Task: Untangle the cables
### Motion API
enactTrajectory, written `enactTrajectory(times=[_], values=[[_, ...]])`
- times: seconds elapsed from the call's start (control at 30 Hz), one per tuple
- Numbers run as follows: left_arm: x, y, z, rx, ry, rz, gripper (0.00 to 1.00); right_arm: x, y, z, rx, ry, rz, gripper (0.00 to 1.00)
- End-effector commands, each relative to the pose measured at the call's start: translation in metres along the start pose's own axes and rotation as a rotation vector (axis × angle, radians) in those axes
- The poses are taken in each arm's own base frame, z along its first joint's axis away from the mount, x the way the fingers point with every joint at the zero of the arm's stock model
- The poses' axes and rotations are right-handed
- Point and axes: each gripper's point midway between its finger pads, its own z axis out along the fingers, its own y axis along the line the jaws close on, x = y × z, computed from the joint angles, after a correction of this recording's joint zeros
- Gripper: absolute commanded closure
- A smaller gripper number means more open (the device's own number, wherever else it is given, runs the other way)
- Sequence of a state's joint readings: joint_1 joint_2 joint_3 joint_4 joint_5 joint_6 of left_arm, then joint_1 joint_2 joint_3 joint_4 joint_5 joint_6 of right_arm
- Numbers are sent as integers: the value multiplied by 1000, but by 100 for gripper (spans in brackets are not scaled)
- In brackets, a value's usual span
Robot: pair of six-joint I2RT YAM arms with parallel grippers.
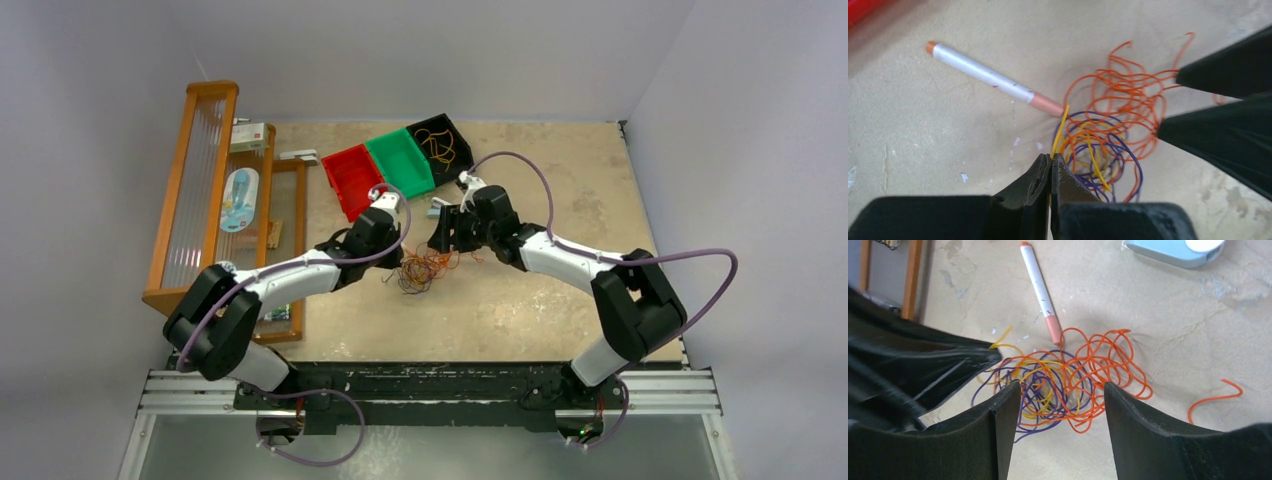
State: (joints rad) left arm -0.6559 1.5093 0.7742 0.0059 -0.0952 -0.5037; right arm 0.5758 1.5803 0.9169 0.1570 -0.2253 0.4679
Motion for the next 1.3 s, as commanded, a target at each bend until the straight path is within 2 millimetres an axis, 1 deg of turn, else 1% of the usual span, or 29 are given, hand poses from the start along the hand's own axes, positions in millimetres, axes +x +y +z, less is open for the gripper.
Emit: enactTrajectory(times=[0.0, 0.13, 0.23, 0.3, 0.4, 0.53, 0.67, 0.73, 0.87, 0.93, 1.07, 1.13, 1.27], values=[[-48, -37, -31, 69, -133, 57, 100, -21, 5, -9, 3, -119, 29, 36], [-64, -53, -50, 95, -167, 92, 100, -24, -1, -16, 32, -168, 59, 35], [-79, -61, -62, 121, -195, 106, 100, -24, -1, -22, 30, -199, 62, 33], [-89, -70, -70, 141, -212, 119, 100, -27, 2, -28, 13, -231, 60, 32], [-99, -80, -77, 165, -222, 133, 100, -25, 8, -36, -31, -255, 47, 31], [-112, -95, -83, 206, -236, 143, 100, -30, 20, -48, -106, -312, 16, 29], [-123, -110, -86, 245, -240, 153, 100, -31, 31, -55, -175, -344, -7, 28], [-127, -116, -87, 258, -238, 164, 100, -35, 36, -58, -197, -363, -20, 25], [-133, -123, -86, 261, -236, 183, 100, -42, 43, -67, -224, -402, -51, 21], [-134, -125, -85, 267, -232, 188, 100, -45, 43, -70, -220, -414, -63, 21], [-139, -135, -90, 301, -235, 190, 100, -43, 39, -62, -198, -394, -60, 22], [-144, -140, -96, 314, -246, 189, 100, -41, 32, -54, -170, -380, -31, 23], [-158, -146, -112, 330, -277, 188, 100, -29, 16, -34, -118, -341, 7, 26]])
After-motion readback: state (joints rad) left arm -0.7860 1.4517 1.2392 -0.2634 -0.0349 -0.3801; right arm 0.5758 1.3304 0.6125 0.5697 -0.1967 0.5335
